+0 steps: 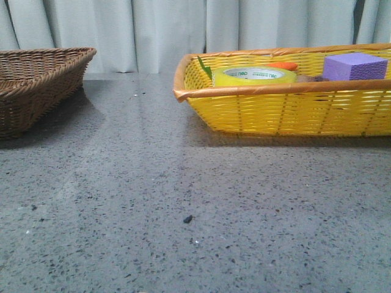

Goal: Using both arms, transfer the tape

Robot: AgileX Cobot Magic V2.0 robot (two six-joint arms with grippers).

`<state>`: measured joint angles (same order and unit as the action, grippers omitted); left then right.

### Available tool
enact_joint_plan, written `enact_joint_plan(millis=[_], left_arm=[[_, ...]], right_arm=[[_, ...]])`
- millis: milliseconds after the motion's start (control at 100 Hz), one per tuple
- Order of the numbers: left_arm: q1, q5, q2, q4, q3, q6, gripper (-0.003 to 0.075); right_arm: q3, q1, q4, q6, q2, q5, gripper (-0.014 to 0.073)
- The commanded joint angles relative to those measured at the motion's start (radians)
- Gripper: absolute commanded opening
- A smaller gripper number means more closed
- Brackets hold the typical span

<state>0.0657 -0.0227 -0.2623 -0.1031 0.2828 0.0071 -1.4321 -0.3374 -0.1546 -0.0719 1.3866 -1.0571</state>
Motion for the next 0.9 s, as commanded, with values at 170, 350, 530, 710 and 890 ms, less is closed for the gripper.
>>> enact_joint_plan(millis=[170,350,530,710,890], left_arm=[[-0.005,-0.063,-0.019,0.013,0.033,-0.007,-0.0021],[-0.005,-0.063,-0.019,0.013,0.033,-0.007,-0.0021],[-0.005,-0.063,-0.019,0.013,0.033,-0.007,-0.0021],[-0.005,-0.063,-0.019,0.013,0.033,-0.007,-0.0021],[-0.005,-0.063,-0.019,0.013,0.033,-0.007,-0.0021]], right_arm=[[-0.245,-0.034,-0.002,-0.043,0.208,-0.052,0.0404],[-0.333,-0.034,-0.002,-0.052,0.344,-0.067,0.0404],[-0.370,-0.034,0.000,-0.052,0.437,-0.092,0.0404],[-0.377,-0.034,0.006,-0.052,0.480,-0.092,0.0404],[-0.377,-0.034,0.019,-0.052,0.510,-0.088,0.0404]])
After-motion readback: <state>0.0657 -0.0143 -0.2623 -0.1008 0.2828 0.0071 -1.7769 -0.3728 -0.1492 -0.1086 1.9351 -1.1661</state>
